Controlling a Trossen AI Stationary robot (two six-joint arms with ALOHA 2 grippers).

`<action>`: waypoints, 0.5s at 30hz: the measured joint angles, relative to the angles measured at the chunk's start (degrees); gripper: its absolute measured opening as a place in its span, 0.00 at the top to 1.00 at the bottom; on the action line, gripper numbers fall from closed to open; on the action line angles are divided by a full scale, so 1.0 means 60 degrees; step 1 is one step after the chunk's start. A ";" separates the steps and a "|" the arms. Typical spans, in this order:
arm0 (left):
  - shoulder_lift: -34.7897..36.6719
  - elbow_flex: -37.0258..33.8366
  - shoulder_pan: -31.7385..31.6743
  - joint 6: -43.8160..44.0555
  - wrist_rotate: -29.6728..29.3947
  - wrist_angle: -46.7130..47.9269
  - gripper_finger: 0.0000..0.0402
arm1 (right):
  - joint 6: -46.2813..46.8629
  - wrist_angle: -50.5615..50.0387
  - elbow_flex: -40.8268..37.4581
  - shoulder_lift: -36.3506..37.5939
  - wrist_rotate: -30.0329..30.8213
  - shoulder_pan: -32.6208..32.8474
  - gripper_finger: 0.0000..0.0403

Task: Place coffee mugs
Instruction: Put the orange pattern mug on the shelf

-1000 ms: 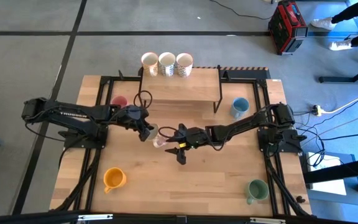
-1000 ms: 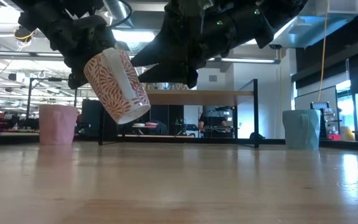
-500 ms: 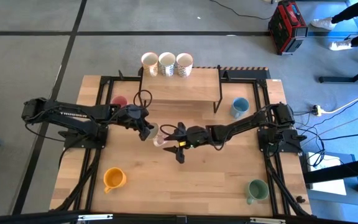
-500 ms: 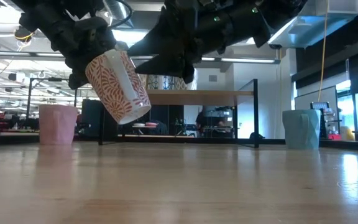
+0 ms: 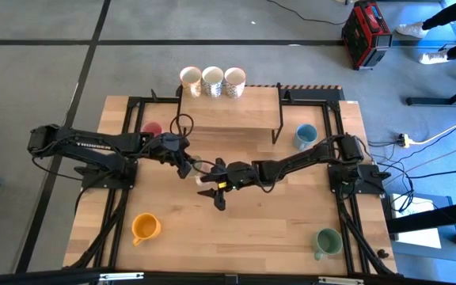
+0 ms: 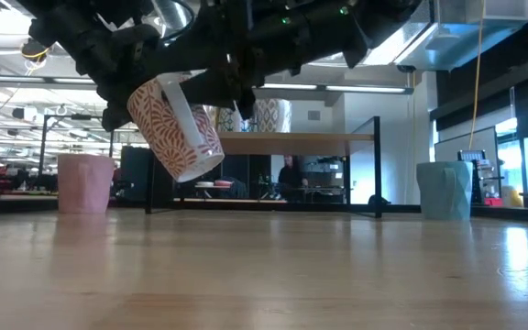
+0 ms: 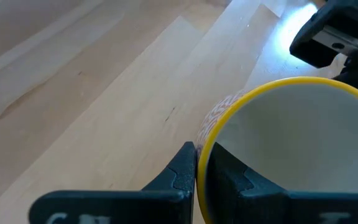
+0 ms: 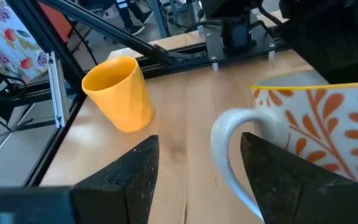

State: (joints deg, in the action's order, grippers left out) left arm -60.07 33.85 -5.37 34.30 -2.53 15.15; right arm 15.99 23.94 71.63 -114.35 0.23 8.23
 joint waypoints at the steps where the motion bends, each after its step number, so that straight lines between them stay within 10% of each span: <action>1: 0.0000 0.0000 0.0000 0.0000 -0.0003 -0.0014 0.95 | 0.0000 -0.0002 0.0025 -0.0007 0.0005 0.0000 0.47; 15: -0.0029 0.0000 0.0015 -0.0022 0.0407 -0.0332 0.95 | -0.0394 0.0208 0.0120 -0.0208 -0.0314 0.0004 0.95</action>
State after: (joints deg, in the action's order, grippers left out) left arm -60.25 33.85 -5.28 34.17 -0.08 13.16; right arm 13.62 25.19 72.35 -115.60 -1.66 8.25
